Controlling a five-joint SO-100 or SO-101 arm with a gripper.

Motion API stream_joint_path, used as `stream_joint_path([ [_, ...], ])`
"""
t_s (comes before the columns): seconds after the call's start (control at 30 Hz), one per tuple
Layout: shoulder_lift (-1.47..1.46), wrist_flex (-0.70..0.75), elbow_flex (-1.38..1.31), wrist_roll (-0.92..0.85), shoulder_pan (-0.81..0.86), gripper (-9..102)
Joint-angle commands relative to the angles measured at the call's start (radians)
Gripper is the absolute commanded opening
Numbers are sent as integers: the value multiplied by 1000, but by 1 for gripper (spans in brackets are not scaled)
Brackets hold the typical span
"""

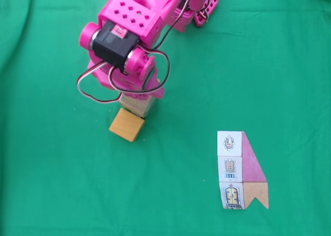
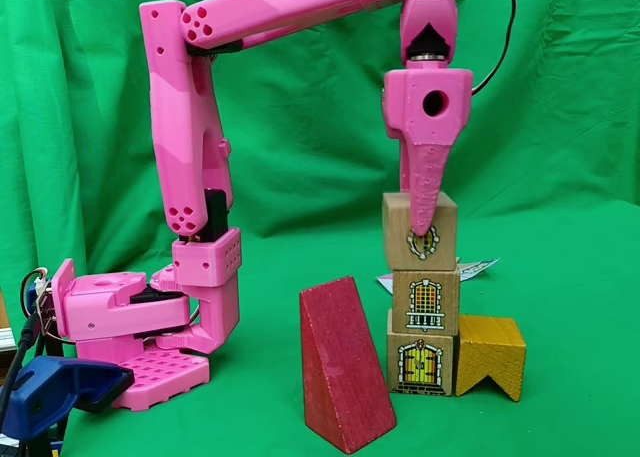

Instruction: Grasp some building blocks and build the house on the picture.

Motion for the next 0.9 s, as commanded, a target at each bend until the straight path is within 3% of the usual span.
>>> stream_joint_path([
  [0.0,17,75,-20,-3,-5,33],
  [0.7,249,77,-2,12,14,34],
  [0.87,284,75,-2,12,104,34],
])
